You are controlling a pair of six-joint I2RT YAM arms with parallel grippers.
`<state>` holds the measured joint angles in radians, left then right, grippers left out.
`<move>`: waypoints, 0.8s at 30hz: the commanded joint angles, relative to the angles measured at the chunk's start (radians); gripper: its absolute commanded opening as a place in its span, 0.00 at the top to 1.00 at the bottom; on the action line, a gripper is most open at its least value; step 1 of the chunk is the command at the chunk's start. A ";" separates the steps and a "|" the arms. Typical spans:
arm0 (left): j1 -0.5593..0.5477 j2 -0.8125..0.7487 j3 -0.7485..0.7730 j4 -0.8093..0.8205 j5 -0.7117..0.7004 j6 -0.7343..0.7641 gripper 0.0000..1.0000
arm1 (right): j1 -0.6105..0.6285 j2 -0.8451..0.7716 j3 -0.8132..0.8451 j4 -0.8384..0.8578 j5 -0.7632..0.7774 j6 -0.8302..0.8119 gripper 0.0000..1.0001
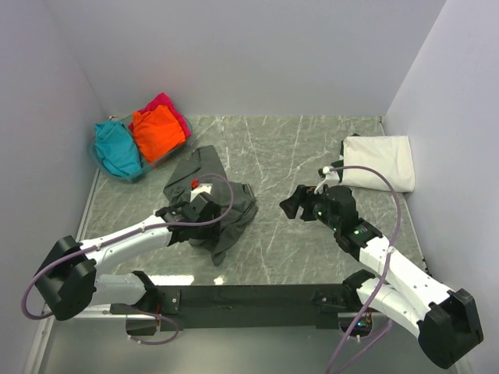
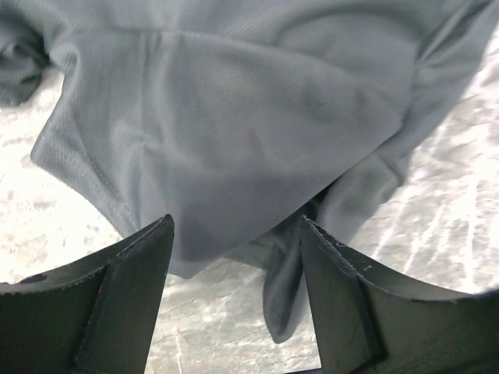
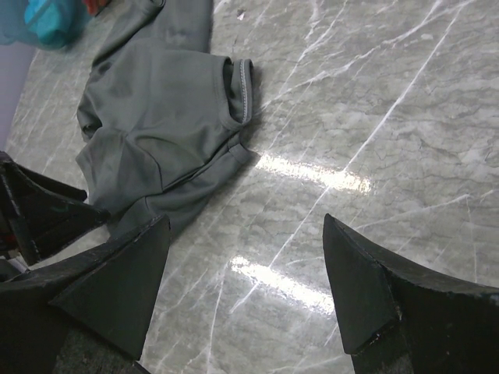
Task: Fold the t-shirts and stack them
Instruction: Flatten the tshirt out
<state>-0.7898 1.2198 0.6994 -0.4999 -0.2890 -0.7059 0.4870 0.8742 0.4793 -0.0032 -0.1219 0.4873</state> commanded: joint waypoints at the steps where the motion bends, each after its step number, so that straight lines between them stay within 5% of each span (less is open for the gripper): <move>1: -0.012 0.023 0.015 -0.037 -0.035 -0.036 0.28 | 0.009 -0.024 0.028 0.012 0.025 0.008 0.15; 11: -0.037 0.078 0.025 -0.040 -0.033 -0.035 0.42 | 0.009 -0.015 0.035 0.011 0.030 0.002 0.15; 16: -0.043 0.103 0.035 -0.023 -0.026 -0.024 0.69 | 0.008 -0.015 0.032 0.011 0.031 0.004 0.15; 19: -0.043 0.107 0.048 0.009 -0.009 -0.017 0.99 | 0.007 -0.021 0.038 -0.010 0.041 -0.004 0.15; 24: -0.045 0.132 0.164 0.079 0.060 0.029 0.99 | 0.007 -0.053 0.053 -0.058 0.096 -0.022 0.15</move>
<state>-0.8272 1.3415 0.7555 -0.5175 -0.2832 -0.7132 0.4870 0.8570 0.4793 -0.0376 -0.0826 0.4824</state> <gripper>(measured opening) 0.013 0.851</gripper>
